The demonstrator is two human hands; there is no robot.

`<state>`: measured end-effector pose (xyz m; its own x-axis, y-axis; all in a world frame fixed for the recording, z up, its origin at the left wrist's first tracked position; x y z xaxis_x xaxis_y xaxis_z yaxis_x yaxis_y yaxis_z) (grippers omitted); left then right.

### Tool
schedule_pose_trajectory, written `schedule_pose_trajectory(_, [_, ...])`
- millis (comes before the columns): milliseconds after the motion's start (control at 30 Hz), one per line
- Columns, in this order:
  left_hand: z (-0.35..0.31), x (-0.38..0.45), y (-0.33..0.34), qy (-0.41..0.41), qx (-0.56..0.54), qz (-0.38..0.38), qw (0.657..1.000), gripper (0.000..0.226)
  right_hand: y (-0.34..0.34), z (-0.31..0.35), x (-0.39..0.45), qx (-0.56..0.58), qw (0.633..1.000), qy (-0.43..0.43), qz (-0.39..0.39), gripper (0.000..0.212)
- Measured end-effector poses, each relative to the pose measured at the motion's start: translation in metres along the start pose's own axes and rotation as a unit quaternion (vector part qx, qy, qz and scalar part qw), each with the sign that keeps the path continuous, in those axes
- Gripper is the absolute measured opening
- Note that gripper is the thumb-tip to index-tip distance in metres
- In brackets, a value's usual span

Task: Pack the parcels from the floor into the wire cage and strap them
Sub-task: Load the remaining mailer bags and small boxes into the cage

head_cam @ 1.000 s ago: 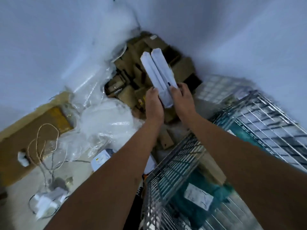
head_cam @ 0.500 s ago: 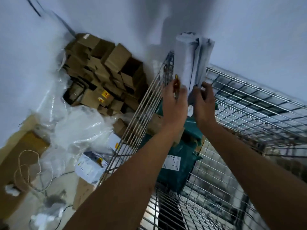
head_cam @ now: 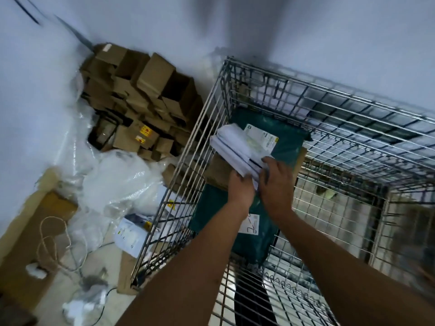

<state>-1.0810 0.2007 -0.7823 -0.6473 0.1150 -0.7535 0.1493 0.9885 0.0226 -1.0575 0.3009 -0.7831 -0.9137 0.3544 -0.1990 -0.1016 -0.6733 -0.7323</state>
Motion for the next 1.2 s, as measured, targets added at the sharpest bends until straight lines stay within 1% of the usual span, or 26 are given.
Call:
schedule_pose_trajectory(67, [0.003,0.011,-0.013,-0.032,0.037,0.023,0.999,0.029,0.021,0.003,0.002,-0.031,0.997,-0.017,0.069,0.040])
schedule_pose_trajectory(133, [0.003,0.017,-0.024,-0.070,0.053,0.022,0.996,0.038,0.032,0.002,0.005,-0.059,0.994,-0.019,0.095,0.043])
schedule_pose_trajectory(200, [0.004,0.022,-0.037,-0.104,0.023,-0.001,0.994,0.048,0.034,0.001,0.008,-0.067,0.994,-0.010,0.081,0.035])
schedule_pose_trajectory(267, [0.002,0.022,-0.047,-0.096,-0.021,-0.008,0.995,0.052,0.031,0.001,0.005,-0.103,0.993,-0.025,0.059,0.023])
schedule_pose_trajectory(300, [0.001,0.021,-0.050,-0.082,-0.034,-0.003,0.996,0.052,0.030,0.000,0.003,-0.133,0.989,-0.048,0.049,0.019])
schedule_pose_trajectory(333, [-0.001,0.020,-0.051,-0.073,-0.044,0.007,0.996,0.050,0.030,0.000,-0.001,-0.164,0.982,-0.076,0.047,0.020])
schedule_pose_trajectory(400, [-0.001,0.019,-0.049,-0.070,-0.073,0.031,0.994,0.042,0.035,-0.002,-0.009,-0.233,0.961,-0.131,0.074,0.033])
schedule_pose_trajectory(433, [0.001,0.018,-0.046,-0.077,-0.087,0.048,0.992,0.038,0.038,-0.004,-0.012,-0.256,0.952,-0.144,0.085,0.038])
schedule_pose_trajectory(467, [0.001,0.018,-0.044,-0.086,-0.099,0.065,0.989,0.034,0.042,-0.004,-0.012,-0.267,0.950,-0.139,0.085,0.040])
schedule_pose_trajectory(567, [-0.003,0.021,-0.045,-0.105,-0.107,0.114,0.982,0.026,0.044,-0.003,0.001,-0.255,0.963,-0.076,0.054,0.040])
schedule_pose_trajectory(633, [-0.009,0.018,-0.047,-0.118,-0.093,0.135,0.979,0.031,0.042,-0.002,0.010,-0.268,0.959,-0.072,0.063,0.037])
schedule_pose_trajectory(667, [-0.010,0.014,-0.051,-0.122,-0.075,0.143,0.979,0.029,0.041,0.000,0.013,-0.277,0.956,-0.074,0.068,0.033])
schedule_pose_trajectory(700, [-0.015,0.010,-0.055,-0.115,-0.050,0.157,0.980,0.020,0.039,0.003,0.016,-0.276,0.957,-0.069,0.061,0.029])
schedule_pose_trajectory(733, [-0.024,0.005,-0.061,-0.091,-0.022,0.173,0.980,0.015,0.033,0.011,0.017,-0.265,0.962,-0.063,0.036,0.022])
schedule_pose_trajectory(767, [-0.036,0.001,-0.068,-0.053,0.008,0.177,0.983,0.018,0.026,0.021,0.018,-0.240,0.969,-0.065,-0.006,0.015])
schedule_pose_trajectory(800, [-0.050,-0.004,-0.078,-0.008,0.019,0.181,0.983,0.018,0.019,0.038,0.020,-0.202,0.974,-0.085,-0.053,0.012])
schedule_pose_trajectory(833, [-0.065,-0.009,-0.089,0.040,0.003,0.183,0.982,0.020,0.013,0.059,0.021,-0.155,0.977,-0.118,-0.091,0.013])
schedule_pose_trajectory(900, [-0.094,-0.022,-0.107,0.096,-0.057,0.203,0.973,0.038,0.005,0.115,0.025,-0.045,0.972,-0.200,-0.118,0.015])
schedule_pose_trajectory(967, [-0.113,-0.033,-0.120,0.093,-0.112,0.224,0.964,0.045,0.008,0.178,0.032,0.024,0.963,-0.244,-0.113,0.021])
schedule_pose_trajectory(1033, [-0.120,-0.040,-0.141,0.075,-0.195,0.252,0.945,0.056,0.018,0.238,0.038,0.065,0.960,-0.253,-0.104,0.028])
schedule_pose_trajectory(1100, [-0.125,-0.040,-0.177,0.073,-0.284,0.253,0.922,0.063,0.033,0.283,0.047,0.118,0.959,-0.248,-0.072,0.029])
schedule_pose_trajectory(1133, [-0.125,-0.035,-0.205,0.081,-0.311,0.229,0.919,0.067,0.048,0.302,0.053,0.141,0.962,-0.230,-0.037,0.030])
schedule_pose_trajectory(1167, [-0.124,-0.029,-0.235,0.090,-0.331,0.183,0.921,0.069,0.065,0.315,0.059,0.159,0.966,-0.204,0.003,0.031])
schedule_pose_trajectory(1200, [-0.120,-0.022,-0.267,0.095,-0.347,0.120,0.926,0.067,0.086,0.325,0.064,0.172,0.968,-0.174,0.048,0.034])
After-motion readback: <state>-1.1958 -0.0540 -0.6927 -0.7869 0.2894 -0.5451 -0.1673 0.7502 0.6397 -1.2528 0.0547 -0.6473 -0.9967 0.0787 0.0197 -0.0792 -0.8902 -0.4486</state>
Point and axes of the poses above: each hand's wrist, its own x-axis towards the middle knuckle, its own y-axis out of the palm, z = x × y, the point moved 3 cm from there along x, towards the middle knuckle, and after that the axes turned 7 degrees about z, right-handed, at the moved point
